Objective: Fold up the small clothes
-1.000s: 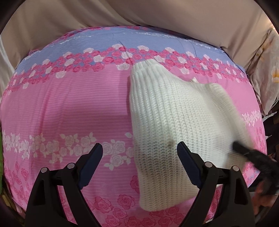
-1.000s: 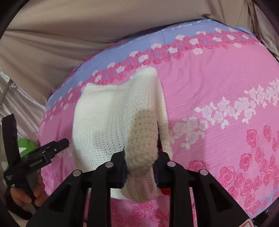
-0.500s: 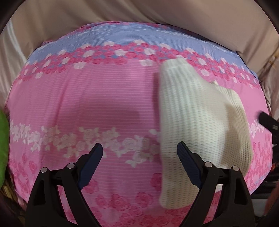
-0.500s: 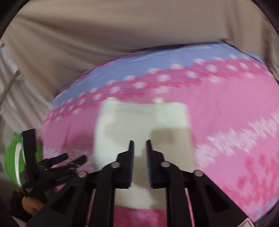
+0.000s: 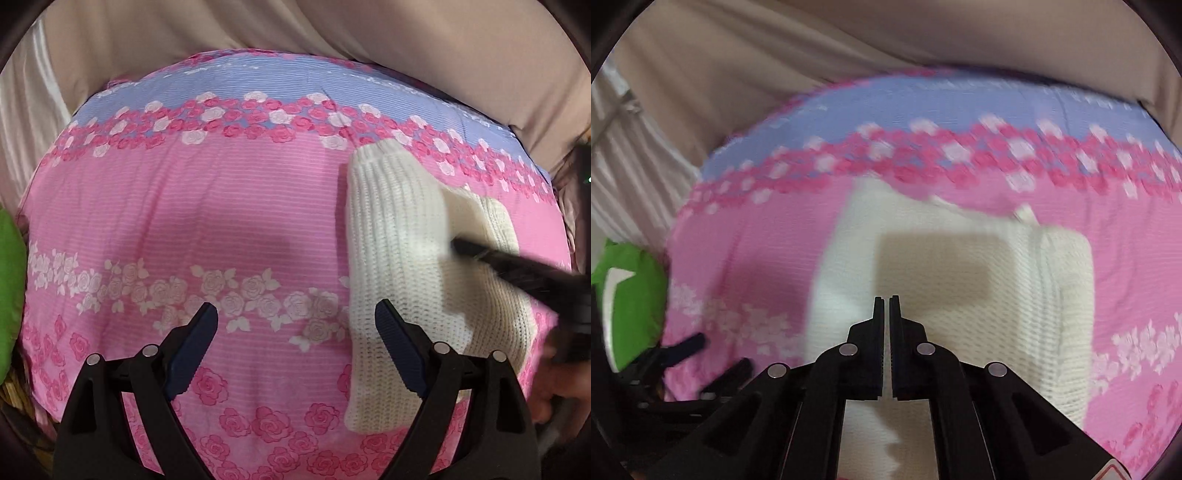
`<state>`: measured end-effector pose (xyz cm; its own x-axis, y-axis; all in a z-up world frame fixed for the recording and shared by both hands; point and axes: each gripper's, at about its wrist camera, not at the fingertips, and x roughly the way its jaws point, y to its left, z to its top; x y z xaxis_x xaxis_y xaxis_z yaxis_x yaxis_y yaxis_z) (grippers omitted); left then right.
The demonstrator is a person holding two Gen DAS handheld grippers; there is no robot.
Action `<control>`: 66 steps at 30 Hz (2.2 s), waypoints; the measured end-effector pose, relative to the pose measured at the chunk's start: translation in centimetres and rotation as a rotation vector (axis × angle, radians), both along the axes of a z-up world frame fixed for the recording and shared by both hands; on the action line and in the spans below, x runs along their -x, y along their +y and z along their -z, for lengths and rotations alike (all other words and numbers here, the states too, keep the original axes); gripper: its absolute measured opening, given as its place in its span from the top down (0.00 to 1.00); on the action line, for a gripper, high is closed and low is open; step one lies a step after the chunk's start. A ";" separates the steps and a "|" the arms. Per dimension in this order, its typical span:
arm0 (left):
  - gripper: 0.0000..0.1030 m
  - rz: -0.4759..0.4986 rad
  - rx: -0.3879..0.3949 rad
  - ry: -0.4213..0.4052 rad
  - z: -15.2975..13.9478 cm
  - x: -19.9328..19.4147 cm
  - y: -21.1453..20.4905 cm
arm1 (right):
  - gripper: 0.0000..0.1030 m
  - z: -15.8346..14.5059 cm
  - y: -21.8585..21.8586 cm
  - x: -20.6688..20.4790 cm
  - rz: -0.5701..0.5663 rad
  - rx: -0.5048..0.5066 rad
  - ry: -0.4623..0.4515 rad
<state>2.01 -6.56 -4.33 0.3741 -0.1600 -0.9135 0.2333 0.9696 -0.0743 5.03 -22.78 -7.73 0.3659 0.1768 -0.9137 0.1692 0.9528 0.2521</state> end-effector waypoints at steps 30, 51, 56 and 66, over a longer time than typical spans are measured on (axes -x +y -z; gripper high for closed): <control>0.18 0.173 -0.070 0.030 2.6 2.8 -8.4 | 0.84 2.6 -9.6 16.3 0.297 -0.125 0.024; 0.18 0.088 -0.066 -0.015 1.9 2.8 -6.4 | 0.53 -4.4 -7.5 10.2 0.164 0.113 -0.148; 0.18 0.065 -0.058 -0.009 1.8 2.5 -6.1 | 0.41 -1.3 -11.7 7.2 0.220 0.009 -0.083; 0.18 0.072 -0.065 -0.032 1.2 1.8 -7.1 | 0.83 -4.3 -9.0 5.5 0.102 -0.009 -0.247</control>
